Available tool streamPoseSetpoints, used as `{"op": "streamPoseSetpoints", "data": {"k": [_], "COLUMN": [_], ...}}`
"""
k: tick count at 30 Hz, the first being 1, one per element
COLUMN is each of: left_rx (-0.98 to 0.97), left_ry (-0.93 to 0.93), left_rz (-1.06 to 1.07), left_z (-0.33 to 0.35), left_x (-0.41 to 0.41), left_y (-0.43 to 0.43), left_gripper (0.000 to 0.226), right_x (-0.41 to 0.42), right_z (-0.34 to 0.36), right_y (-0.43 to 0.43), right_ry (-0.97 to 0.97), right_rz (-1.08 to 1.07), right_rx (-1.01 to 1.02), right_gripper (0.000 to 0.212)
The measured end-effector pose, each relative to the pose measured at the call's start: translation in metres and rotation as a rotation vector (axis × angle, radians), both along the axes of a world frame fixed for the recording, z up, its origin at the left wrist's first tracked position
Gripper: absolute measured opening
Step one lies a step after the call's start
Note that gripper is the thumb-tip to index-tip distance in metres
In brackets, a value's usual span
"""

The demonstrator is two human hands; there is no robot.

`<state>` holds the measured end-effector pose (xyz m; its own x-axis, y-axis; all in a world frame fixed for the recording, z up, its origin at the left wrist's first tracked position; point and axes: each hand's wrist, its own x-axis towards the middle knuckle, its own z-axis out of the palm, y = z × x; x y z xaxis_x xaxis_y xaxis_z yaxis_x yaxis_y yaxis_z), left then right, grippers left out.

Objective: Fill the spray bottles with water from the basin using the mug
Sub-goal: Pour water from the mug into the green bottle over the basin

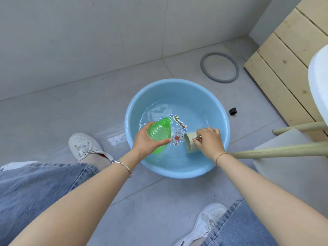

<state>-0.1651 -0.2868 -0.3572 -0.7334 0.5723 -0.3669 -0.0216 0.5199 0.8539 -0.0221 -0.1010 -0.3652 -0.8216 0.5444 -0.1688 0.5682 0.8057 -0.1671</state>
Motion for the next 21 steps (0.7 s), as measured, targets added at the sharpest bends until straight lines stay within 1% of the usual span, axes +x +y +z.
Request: {"op": "streamPoseSetpoints", "data": {"k": [4, 7, 12, 15, 17, 21], "left_rx": [-0.014, -0.007, -0.007, -0.002, 0.011, 0.025], "left_ry": [0.004, -0.003, -0.009, 0.0, 0.005, 0.014], "left_rz": [0.006, 0.008, 0.017, 0.018, 0.018, 0.015], "left_z": [0.0, -0.001, -0.001, 0.002, 0.005, 0.014], "left_x": [-0.002, -0.003, -0.004, -0.003, -0.002, 0.0], "left_y": [-0.002, -0.004, -0.006, -0.007, -0.006, -0.004], "left_gripper": [0.076, 0.077, 0.079, 0.079, 0.077, 0.077], "right_x": [-0.001, 0.002, 0.005, 0.003, 0.0, -0.008], "right_z": [-0.005, -0.009, 0.001, 0.018, 0.033, 0.067], "right_y": [-0.005, -0.007, -0.003, -0.001, 0.0, 0.003], "right_ry": [-0.046, 0.003, 0.253, 0.378, 0.458, 0.594], "right_rz": [0.028, -0.01, -0.273, -0.4, -0.447, -0.442], "right_rx": [-0.011, -0.093, -0.302, -0.438, -0.512, -0.527], "right_gripper": [0.022, 0.025, 0.039, 0.032, 0.032, 0.034]}}
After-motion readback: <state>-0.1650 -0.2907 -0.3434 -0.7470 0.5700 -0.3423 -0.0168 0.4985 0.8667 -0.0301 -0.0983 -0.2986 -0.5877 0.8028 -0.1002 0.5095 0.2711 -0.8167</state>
